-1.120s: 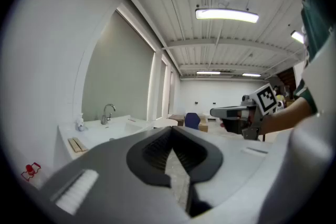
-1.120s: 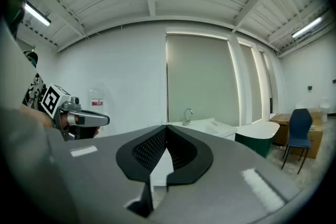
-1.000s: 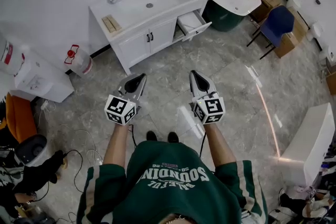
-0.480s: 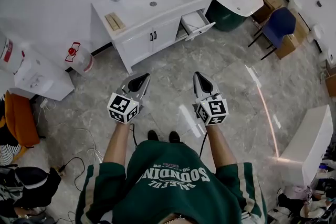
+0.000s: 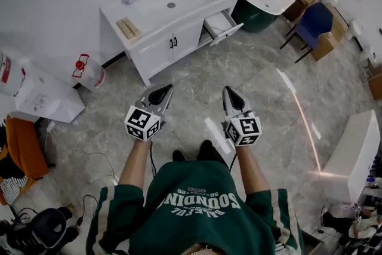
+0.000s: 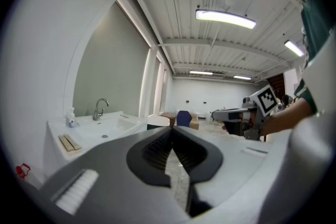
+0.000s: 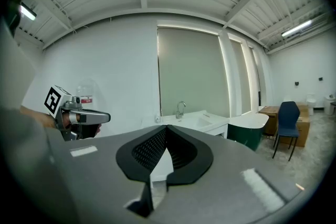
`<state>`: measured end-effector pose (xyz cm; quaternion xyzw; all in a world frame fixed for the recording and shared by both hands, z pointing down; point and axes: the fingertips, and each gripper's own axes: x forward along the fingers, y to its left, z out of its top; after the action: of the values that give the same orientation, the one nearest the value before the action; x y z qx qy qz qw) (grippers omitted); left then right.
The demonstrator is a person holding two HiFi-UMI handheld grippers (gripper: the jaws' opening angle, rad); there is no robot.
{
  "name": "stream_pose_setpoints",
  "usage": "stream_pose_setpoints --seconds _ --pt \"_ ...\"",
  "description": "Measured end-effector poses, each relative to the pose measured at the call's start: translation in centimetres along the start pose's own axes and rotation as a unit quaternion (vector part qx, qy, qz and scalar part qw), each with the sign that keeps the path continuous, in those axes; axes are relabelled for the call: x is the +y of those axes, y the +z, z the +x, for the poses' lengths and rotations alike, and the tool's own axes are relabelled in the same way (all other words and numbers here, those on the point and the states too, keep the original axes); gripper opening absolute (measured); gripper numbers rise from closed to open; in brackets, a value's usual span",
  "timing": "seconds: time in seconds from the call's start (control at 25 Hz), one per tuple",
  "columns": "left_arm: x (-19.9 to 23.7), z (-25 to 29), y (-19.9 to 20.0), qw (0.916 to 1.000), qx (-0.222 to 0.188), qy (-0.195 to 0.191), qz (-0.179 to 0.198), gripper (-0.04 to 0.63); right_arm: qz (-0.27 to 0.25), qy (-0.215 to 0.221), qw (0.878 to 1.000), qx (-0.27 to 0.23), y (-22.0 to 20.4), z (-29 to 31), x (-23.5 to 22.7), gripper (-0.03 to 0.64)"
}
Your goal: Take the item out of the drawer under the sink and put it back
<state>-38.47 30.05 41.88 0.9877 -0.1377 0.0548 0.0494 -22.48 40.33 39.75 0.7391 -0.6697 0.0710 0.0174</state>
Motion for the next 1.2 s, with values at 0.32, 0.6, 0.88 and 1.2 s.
stream_pose_setpoints --seconds 0.32,0.6,0.88,1.2 --pt "0.2 4.5 -0.4 0.9998 0.009 -0.017 0.003 0.051 0.013 -0.015 1.000 -0.004 -0.3 1.6 -4.0 0.002" --pt "2.3 12.6 -0.2 0.9997 0.021 -0.013 0.000 0.051 0.025 -0.011 1.000 0.004 -0.3 7.1 -10.9 0.002" --pt "4.1 23.0 2.1 0.9997 0.021 0.012 -0.006 0.051 0.011 0.012 1.000 0.011 2.3 13.0 -20.4 0.002" --pt "4.9 32.3 3.5 0.9989 0.027 0.039 -0.008 0.051 0.012 0.041 0.999 0.023 3.5 18.0 -29.1 0.002"
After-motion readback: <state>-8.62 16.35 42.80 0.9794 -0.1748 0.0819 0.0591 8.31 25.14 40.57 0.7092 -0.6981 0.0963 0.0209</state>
